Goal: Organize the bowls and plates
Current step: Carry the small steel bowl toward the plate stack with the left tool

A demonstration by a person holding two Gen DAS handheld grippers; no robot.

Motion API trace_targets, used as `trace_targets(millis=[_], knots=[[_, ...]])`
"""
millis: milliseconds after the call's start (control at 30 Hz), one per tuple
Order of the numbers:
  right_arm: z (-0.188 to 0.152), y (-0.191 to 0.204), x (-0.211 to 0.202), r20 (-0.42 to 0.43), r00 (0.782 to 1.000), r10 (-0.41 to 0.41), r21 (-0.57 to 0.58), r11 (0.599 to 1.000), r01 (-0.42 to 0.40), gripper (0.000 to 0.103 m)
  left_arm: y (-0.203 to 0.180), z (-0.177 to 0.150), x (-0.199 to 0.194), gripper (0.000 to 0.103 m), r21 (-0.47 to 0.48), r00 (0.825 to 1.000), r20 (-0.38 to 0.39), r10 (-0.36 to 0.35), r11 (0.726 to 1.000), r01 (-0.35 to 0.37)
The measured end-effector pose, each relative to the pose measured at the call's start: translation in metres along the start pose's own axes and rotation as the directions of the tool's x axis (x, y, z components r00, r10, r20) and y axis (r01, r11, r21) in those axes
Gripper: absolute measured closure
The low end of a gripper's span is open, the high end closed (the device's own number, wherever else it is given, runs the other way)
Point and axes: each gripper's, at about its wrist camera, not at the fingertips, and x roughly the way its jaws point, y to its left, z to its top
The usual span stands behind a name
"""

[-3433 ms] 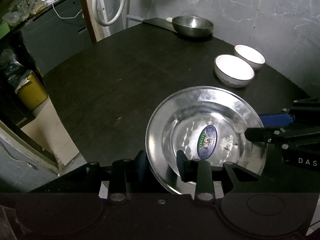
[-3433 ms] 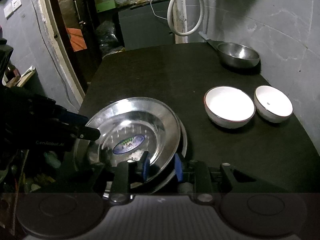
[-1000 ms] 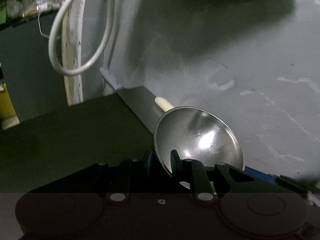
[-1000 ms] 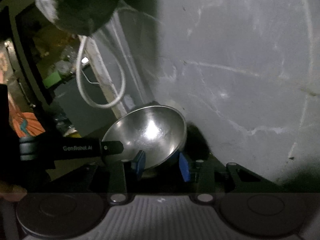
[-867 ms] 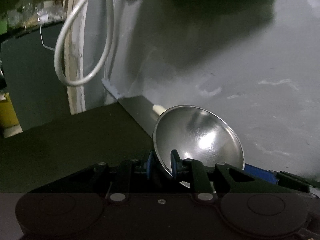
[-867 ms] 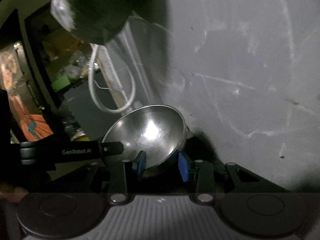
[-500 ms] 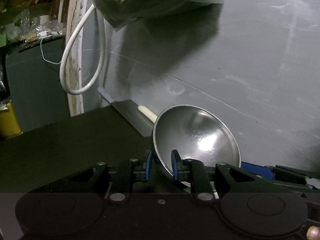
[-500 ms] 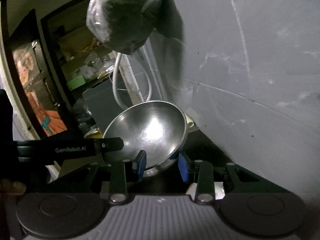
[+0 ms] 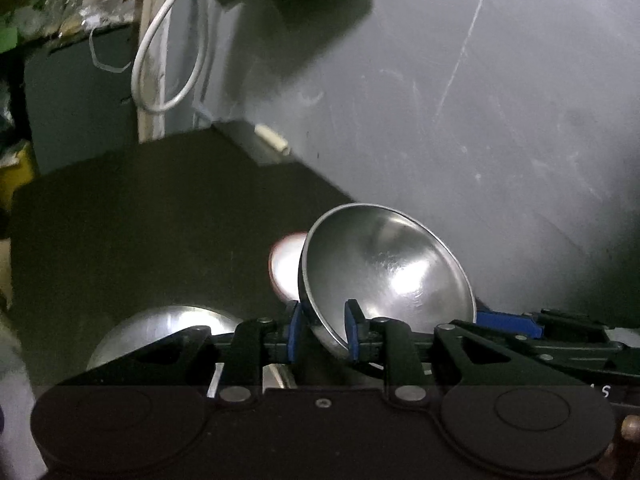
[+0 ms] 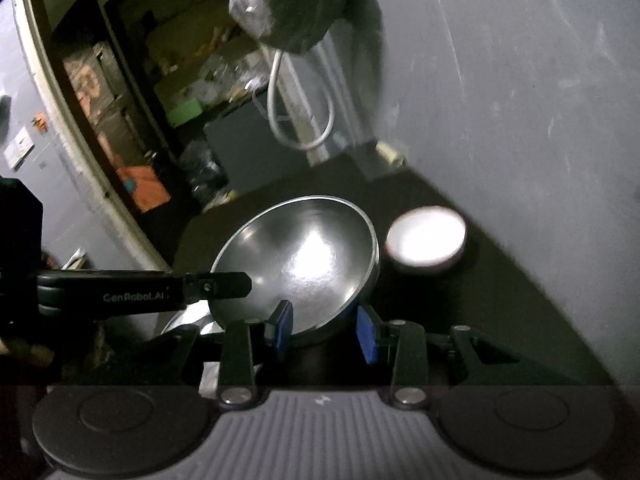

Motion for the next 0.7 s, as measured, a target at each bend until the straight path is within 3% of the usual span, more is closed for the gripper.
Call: trace_targets(millis=[367, 700], knots=[[-0.036, 0.006, -0.023, -0.179, 0.974, 0.139, -0.010, 0.990, -0.144, 0.064, -0.011, -0.070, -0.045, 0.078, -0.089, 0.990, -0.088, 0.107, 0.989, -0.115], [-0.065, 0.044, -0.023, -0.314, 0.944, 0.105, -0.081, 0.987, -0.137, 0.063, -0.002, -0.111, -0.074, 0.077, -0.088, 0.983, -0.143, 0.119, 0.987, -0.132]])
